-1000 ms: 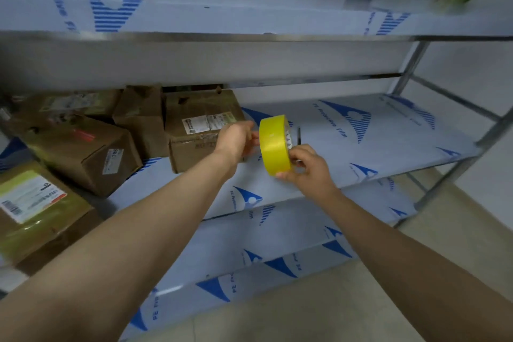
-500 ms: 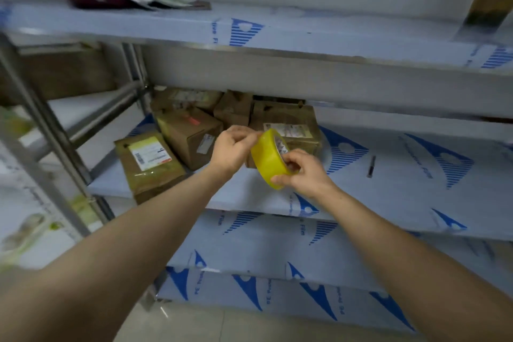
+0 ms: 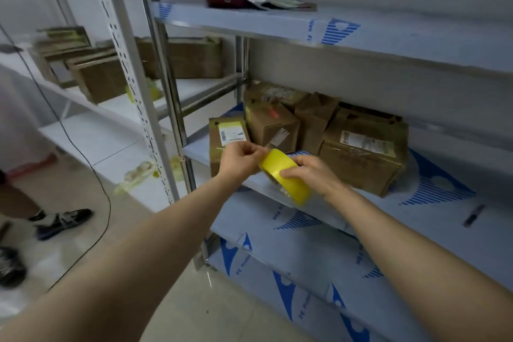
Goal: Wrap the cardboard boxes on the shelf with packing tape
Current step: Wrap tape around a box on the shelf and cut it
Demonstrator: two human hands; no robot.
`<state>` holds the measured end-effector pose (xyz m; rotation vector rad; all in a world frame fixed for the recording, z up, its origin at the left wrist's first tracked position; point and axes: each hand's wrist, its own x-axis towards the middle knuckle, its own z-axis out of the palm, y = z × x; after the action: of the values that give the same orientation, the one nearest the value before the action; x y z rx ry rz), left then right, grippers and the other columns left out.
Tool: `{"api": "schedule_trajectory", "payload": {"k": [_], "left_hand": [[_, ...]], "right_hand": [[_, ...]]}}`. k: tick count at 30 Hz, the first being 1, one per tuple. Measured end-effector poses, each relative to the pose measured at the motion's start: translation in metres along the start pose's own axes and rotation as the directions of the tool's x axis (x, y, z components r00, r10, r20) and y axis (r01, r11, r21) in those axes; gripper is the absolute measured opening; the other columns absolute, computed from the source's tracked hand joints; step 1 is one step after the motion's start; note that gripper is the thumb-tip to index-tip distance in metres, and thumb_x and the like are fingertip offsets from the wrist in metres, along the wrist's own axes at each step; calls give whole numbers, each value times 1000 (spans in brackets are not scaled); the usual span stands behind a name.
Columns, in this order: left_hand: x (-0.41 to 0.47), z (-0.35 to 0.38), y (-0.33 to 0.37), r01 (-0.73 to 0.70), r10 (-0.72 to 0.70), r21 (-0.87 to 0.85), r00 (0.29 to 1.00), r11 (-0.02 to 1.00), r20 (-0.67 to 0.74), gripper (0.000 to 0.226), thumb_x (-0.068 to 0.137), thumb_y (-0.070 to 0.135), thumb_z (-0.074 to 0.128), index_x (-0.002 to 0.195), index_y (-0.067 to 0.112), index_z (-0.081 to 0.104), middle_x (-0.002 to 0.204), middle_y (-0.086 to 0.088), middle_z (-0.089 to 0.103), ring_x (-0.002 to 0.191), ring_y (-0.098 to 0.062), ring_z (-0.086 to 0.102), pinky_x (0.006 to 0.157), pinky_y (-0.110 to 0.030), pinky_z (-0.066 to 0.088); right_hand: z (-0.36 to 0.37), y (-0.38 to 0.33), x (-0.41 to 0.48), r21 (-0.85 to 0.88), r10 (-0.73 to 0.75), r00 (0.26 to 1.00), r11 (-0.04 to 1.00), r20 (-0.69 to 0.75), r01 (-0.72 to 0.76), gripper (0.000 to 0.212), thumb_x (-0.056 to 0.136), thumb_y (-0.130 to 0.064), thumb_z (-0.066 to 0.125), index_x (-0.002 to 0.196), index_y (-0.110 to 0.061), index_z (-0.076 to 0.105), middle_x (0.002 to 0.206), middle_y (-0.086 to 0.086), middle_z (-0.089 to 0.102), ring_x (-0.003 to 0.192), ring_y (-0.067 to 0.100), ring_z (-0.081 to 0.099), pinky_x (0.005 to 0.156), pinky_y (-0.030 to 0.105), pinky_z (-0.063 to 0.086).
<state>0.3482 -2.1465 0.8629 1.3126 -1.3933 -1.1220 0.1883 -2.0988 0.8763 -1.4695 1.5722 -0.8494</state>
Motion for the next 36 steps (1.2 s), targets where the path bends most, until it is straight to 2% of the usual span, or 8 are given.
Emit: {"api": "schedule_trajectory", "payload": {"k": [4, 10, 13, 16, 22, 28, 32, 36], "left_hand": [[12, -19, -13, -20, 16, 89, 999, 996, 41, 22, 83, 23, 72, 64, 15, 67, 66, -10, 66, 72, -32, 67, 75, -52, 57], [57, -47, -22, 71, -80, 67, 988, 995, 134, 21, 84, 25, 68, 66, 14, 65, 76, -15, 68, 85, -38, 68, 79, -46, 58], [94, -72, -38, 61, -65, 142, 998, 988, 25, 13, 91, 23, 57, 94, 13, 65, 100, -9, 68, 97, -27, 64, 88, -41, 53], [126, -98, -50, -40, 23, 349, 998, 936, 54, 28, 93, 19, 55, 120, 12, 61, 121, 0, 57, 109, -18, 56, 92, -30, 46], [167, -124, -70, -688, -60, 657, 675, 307, 735, 77, 86, 28, 61, 152, 26, 20, 159, -3, 11, 147, -21, 8, 117, -36, 2], [170, -115, -71, -807, 52, 569, 582, 156, 811, 79, 82, 53, 62, 149, 31, 27, 151, -4, 27, 135, -23, 29, 109, -28, 25], [148, -90, -68, -834, 135, 526, 548, 167, 826, 74, 82, 60, 59, 145, 27, 38, 140, -5, 37, 124, -22, 35, 103, -31, 34], [123, -60, -65, -832, 165, 524, 551, 180, 818, 74, 82, 59, 59, 141, 16, 44, 145, -4, 35, 132, -22, 31, 101, -32, 39]], "right_hand": [[15, -5, 18, -72, 28, 995, 997, -93, -35, 40, 85, -32, 64, 97, 7, 65, 81, 20, 60, 75, 19, 55, 68, 31, 40], [37, -15, 58, -134, 54, 974, 987, -222, -85, 46, 82, -51, 66, 65, -9, 59, 62, 8, 49, 60, 18, 50, 58, 30, 36], [45, -26, 80, -148, 115, 938, 974, -328, -172, 57, 85, -53, 62, 49, -17, 35, 48, 0, 32, 47, 16, 37, 54, 30, 28], [48, -36, 100, -265, 124, 954, 943, -273, -199, 36, 90, -47, 57, 72, -17, 65, 75, 2, 61, 75, 18, 58, 71, 32, 45], [56, -46, 112, -517, 283, 948, 795, -144, -316, 32, 89, -40, 61, 108, -16, 71, 118, 5, 65, 109, 22, 58, 90, 32, 46], [43, -40, 100, -299, 396, 844, 809, -361, -507, 52, 83, -44, 70, 51, -18, 38, 53, 1, 35, 49, 15, 36, 49, 28, 28], [20, -35, 81, -193, 347, 827, 864, -442, -465, 23, 84, -34, 68, 81, -12, 64, 78, 5, 56, 73, 19, 53, 65, 28, 39], [17, -11, 68, -298, 316, 860, 843, -402, -449, 44, 80, -16, 70, 120, -13, 53, 107, 6, 56, 91, 19, 54, 68, 26, 43]]}}
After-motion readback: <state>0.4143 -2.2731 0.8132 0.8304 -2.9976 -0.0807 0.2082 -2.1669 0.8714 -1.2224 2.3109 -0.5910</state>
